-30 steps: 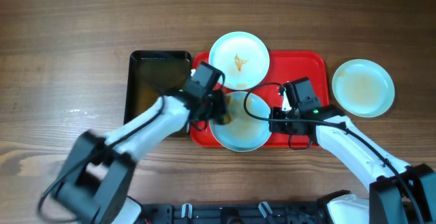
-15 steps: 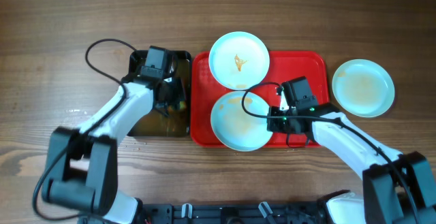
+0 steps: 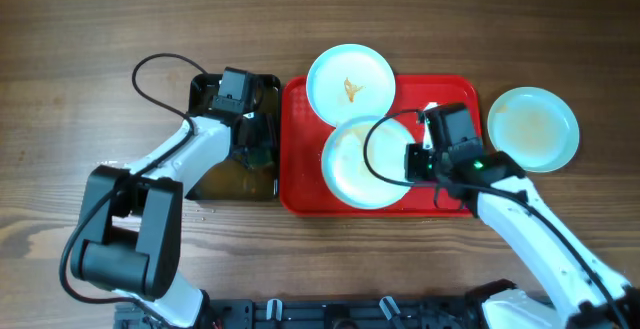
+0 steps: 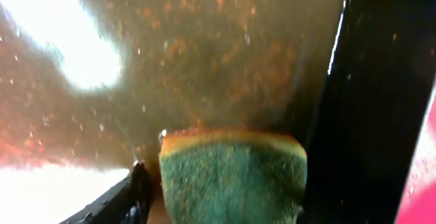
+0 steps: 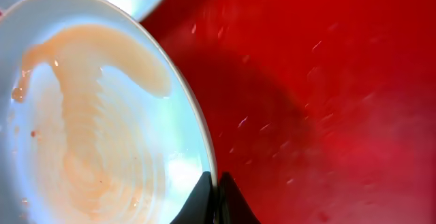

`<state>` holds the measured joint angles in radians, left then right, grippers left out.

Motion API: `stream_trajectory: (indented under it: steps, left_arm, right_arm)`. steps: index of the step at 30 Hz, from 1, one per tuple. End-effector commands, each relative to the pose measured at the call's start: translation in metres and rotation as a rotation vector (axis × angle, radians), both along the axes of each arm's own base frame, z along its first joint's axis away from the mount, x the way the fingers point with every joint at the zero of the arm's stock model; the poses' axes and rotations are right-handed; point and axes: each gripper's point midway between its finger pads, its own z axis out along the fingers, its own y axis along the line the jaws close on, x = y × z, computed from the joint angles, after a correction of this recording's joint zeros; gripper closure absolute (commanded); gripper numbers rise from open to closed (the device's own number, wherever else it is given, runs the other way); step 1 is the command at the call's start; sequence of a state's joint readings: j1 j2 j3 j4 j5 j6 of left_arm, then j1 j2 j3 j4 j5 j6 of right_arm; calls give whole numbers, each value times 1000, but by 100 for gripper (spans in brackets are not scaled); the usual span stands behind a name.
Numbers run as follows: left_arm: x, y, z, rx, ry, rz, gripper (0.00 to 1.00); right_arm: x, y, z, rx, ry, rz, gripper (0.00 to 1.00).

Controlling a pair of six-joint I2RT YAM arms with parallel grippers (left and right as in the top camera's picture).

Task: Clean dirty plates on tray and stack at the side
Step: 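Move the plate with the right gripper and stack it on the cleaned plate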

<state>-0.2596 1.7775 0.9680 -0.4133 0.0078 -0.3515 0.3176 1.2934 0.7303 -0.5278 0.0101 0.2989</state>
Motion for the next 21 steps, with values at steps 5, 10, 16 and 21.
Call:
stream_trajectory:
  steps: [5,10,16,21]
  left_arm:
    - [1,-8,-16,-46,22,-18,96]
    - [13,-13,-10,-49,-38,-74,96]
    - [-4,-14,-15,-67,36,-80,46]
    - [-33,-18,-21,-101,161,-92,46]
  right_arm:
    - [23,-66,55,-389,-234,-78,96]
    - [28,-81,76,-451,-316,-152,96]
    - [36,-94,98,-559,-392,-157,96]
    - [37,-106,111,-626,-424,-219,96]
